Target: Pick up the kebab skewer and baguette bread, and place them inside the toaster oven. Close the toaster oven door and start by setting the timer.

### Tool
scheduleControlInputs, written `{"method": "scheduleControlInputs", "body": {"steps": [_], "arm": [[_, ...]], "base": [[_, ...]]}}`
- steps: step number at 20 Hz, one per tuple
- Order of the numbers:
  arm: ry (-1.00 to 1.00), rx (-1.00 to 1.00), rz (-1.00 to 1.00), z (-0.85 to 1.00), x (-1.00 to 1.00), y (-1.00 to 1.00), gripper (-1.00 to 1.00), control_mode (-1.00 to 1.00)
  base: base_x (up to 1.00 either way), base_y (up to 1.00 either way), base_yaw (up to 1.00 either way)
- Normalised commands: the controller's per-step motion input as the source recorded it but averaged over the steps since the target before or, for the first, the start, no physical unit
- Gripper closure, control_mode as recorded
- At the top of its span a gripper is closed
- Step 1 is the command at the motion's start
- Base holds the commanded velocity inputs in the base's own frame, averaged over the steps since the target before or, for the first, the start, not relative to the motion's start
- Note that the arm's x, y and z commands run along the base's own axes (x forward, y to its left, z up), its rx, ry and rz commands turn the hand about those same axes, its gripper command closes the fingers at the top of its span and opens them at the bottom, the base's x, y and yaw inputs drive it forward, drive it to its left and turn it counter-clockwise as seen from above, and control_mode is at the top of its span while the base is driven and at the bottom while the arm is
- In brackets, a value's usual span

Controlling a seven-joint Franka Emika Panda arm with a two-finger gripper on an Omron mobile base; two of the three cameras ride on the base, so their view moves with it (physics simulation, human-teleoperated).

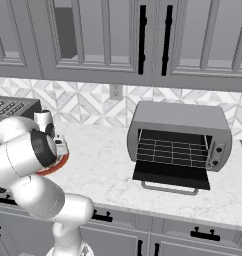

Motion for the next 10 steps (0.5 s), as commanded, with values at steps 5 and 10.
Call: {"method": "scheduleControlInputs", "body": {"steps": [5, 10], "arm": [[-0.07, 0.00, 0.00, -0.12, -0.32, -0.16, -1.00, -1.00], [-0.03, 0.00, 0.00, -0.13, 0.26, -0.08, -1.00, -1.00]], "base": [[0.00, 0.00, 0.00], [0.00, 0.00, 0.00]]}}
